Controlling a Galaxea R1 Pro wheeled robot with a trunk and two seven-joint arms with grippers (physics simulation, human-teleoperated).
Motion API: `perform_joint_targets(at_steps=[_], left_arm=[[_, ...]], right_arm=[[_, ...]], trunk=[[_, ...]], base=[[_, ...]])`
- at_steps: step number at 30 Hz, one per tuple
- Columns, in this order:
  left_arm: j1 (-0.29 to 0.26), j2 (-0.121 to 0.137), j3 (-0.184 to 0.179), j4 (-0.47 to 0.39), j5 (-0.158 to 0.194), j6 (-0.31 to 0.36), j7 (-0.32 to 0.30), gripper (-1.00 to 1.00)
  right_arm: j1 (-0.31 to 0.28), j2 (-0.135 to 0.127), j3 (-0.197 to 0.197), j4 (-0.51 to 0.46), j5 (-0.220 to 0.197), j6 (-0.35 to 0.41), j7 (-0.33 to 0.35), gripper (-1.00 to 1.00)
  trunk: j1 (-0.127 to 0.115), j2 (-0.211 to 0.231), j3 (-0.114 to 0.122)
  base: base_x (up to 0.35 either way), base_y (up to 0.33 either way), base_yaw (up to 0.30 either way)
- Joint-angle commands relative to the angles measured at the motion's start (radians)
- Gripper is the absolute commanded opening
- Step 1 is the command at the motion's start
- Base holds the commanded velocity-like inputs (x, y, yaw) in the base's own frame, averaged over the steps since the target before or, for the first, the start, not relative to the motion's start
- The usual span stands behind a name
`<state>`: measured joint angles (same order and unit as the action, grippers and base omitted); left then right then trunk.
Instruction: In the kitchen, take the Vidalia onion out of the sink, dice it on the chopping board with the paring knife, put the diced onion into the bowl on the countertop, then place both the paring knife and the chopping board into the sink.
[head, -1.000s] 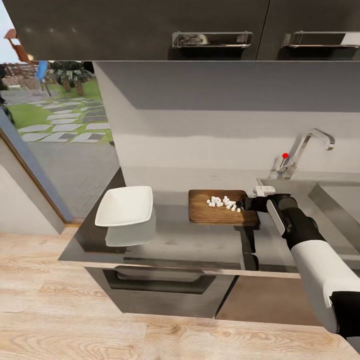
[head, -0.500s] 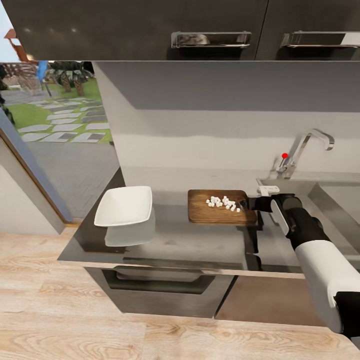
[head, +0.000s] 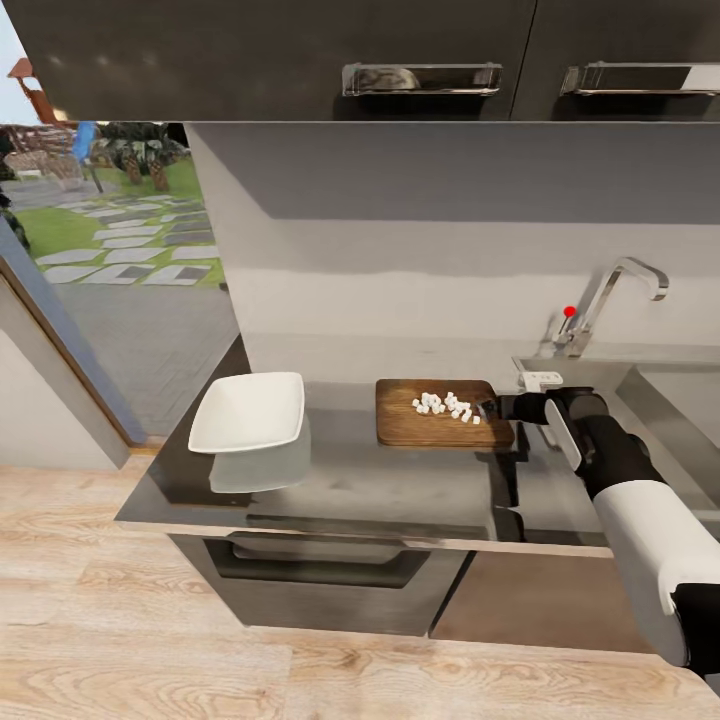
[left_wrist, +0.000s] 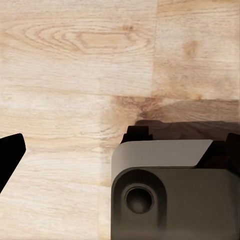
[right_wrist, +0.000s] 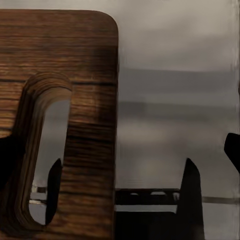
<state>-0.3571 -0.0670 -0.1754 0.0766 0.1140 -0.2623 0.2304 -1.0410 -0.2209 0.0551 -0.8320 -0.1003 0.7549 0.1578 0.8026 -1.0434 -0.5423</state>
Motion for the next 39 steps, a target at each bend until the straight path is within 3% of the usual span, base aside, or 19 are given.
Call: perform_joint_targets(at_steps=[1,18,39], left_arm=[[-0.002,-0.001,-0.009,0.005,0.01,-0.008,0.001,1.0],[-0.002,-0.001,-0.009,0.005,0.01,-0.008,0.001,1.0],[-0.002,-0.001,-0.009,0.005,0.01,-0.006,0.0,1.0]], right_arm=[[-0.001,-0.003,0.003,-0.001,-0.01,0.004,-0.004,1.0],[-0.001,-0.011,0.003,-0.001,-0.01,0.004,-0.004,1.0],[-0.001,-0.011,0.005,-0.001,-0.01,0.004,-0.004,1.0]], trunk=[[0.0,-0.001,-0.001],[0.0,-0.001,-0.002],[0.0,-0.001,-0.029]], base=[[0.0,0.0,0.0],[0.0,0.0,0.0],[0.0,0.0,0.0]])
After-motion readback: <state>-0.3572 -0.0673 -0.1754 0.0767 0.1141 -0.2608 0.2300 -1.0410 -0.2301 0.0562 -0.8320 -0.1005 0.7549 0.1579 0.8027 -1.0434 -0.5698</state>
